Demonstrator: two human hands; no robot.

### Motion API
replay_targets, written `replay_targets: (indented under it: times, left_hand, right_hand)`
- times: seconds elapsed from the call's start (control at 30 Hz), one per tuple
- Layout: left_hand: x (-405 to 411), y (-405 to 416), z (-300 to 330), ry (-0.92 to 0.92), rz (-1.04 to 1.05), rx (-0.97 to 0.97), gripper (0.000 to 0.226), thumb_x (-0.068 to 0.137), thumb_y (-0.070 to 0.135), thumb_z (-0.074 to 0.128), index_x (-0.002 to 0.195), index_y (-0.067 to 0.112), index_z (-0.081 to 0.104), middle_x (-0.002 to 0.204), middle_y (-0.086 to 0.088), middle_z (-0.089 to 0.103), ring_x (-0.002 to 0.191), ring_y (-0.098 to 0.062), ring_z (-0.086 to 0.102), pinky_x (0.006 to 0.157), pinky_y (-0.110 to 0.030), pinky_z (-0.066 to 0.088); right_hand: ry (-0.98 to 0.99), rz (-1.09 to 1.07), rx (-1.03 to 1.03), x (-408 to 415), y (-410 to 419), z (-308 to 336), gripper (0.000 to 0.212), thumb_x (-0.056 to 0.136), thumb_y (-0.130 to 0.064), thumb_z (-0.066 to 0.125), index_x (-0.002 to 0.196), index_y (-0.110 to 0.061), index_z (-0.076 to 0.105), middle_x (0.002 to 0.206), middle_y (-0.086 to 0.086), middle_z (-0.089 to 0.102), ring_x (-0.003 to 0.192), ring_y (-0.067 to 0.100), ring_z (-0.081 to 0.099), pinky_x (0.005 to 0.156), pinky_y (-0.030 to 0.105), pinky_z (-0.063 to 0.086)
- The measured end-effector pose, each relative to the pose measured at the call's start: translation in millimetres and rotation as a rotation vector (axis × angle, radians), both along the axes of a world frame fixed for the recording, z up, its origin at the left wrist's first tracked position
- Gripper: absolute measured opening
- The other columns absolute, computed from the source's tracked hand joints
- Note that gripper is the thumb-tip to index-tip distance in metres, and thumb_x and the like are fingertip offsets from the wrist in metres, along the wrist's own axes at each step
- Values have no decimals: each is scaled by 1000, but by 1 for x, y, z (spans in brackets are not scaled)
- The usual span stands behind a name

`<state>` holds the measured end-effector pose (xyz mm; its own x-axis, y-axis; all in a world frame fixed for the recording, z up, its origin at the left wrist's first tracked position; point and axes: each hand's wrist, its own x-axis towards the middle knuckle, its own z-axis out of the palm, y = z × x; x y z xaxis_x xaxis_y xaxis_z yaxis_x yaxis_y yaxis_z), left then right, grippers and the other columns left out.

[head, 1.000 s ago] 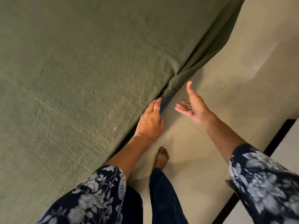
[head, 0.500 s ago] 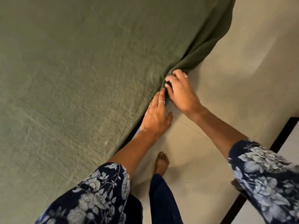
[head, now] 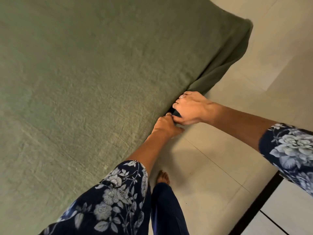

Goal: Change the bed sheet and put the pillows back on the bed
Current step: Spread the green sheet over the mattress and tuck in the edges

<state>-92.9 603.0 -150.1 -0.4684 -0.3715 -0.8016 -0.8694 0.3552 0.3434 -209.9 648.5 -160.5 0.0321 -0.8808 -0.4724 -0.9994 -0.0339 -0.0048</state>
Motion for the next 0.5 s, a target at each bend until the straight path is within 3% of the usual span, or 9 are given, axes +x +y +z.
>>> replay_targets:
  times: [0.13, 0.27, 0.37, 0.5]
  left_hand:
    - [-4, -6, -6, -48, 88, 131, 50, 85, 28, 68, 124, 8, 45, 127, -9, 56, 119, -25, 54, 84, -26, 42]
    - [-6, -10, -7, -71, 156, 237, 62, 86, 33, 69, 136, 9, 40, 134, -8, 51, 124, -24, 50, 85, -24, 39]
    - [-10, -13, -8, -86, 152, 261, 64, 89, 34, 64, 140, 8, 37, 136, -9, 50, 124, -25, 50, 85, -24, 38]
    - [-10, -11, 2, -68, 157, 204, 46, 95, 31, 55, 130, 5, 44, 132, -17, 54, 122, -33, 51, 92, -32, 41]
  right_hand:
    - [-46, -44, 198, -10, -16, 5, 54, 86, -60, 32, 104, -21, 64, 107, 5, 67, 107, 23, 59, 95, 35, 41]
    - [-61, -60, 321, -17, -25, 5, 62, 91, -62, 22, 112, -21, 64, 115, 7, 65, 113, 23, 56, 100, 36, 36]
    - [-107, -123, 330, -21, -31, 2, 62, 97, -54, 20, 115, -17, 66, 120, 7, 64, 118, 22, 54, 103, 34, 32]
    - [-87, -11, 168, -23, -18, 2, 47, 101, -40, 25, 101, -18, 67, 107, 3, 69, 106, 24, 59, 93, 35, 34]
